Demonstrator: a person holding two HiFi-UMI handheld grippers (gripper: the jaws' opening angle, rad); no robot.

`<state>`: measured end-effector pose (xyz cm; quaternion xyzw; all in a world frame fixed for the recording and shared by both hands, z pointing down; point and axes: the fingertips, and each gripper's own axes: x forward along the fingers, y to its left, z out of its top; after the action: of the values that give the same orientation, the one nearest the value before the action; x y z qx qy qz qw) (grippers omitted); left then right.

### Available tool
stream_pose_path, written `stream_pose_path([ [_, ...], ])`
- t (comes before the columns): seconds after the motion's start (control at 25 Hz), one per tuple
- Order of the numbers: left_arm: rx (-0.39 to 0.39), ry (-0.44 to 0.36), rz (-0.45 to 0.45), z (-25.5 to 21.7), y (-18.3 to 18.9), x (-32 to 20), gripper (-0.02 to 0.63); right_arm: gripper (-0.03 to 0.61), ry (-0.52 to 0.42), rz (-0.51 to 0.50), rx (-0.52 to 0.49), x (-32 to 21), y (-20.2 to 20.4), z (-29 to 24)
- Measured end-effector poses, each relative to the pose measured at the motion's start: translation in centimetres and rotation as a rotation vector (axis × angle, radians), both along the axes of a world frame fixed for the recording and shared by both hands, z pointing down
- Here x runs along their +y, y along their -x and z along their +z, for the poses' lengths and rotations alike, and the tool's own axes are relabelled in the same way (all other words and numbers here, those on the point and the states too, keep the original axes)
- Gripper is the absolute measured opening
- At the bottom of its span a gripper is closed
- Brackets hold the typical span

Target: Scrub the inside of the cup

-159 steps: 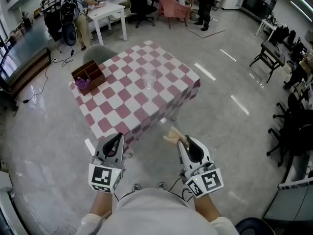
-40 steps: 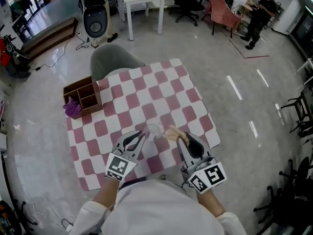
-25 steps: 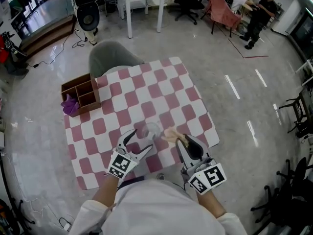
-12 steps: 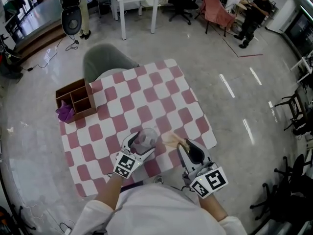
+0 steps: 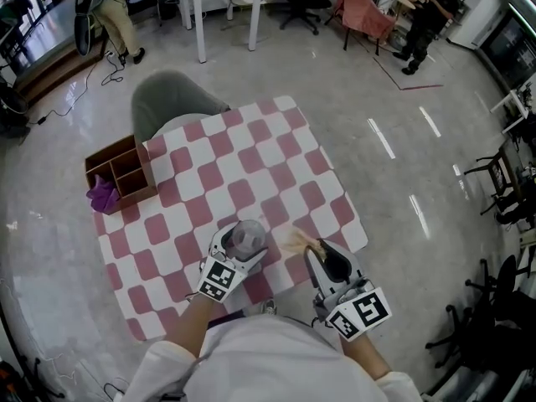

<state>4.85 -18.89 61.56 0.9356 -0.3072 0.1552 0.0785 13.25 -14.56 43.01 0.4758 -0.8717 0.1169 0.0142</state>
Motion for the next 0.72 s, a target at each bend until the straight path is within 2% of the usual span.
stream_pose_path([
  [0.16, -0.028, 0.014, 0.01, 0.41, -0.51, -0.38, 0.371, 0.101, 0.0, 0.004, -0.001, 0.02, -0.12, 0.04],
  [0.72, -0.006, 0.046, 0.046, 0.51, -0.85, -0.42, 0.371, 0.101, -0.007, 0.0, -0.004, 0.34, 0.36, -0.09],
])
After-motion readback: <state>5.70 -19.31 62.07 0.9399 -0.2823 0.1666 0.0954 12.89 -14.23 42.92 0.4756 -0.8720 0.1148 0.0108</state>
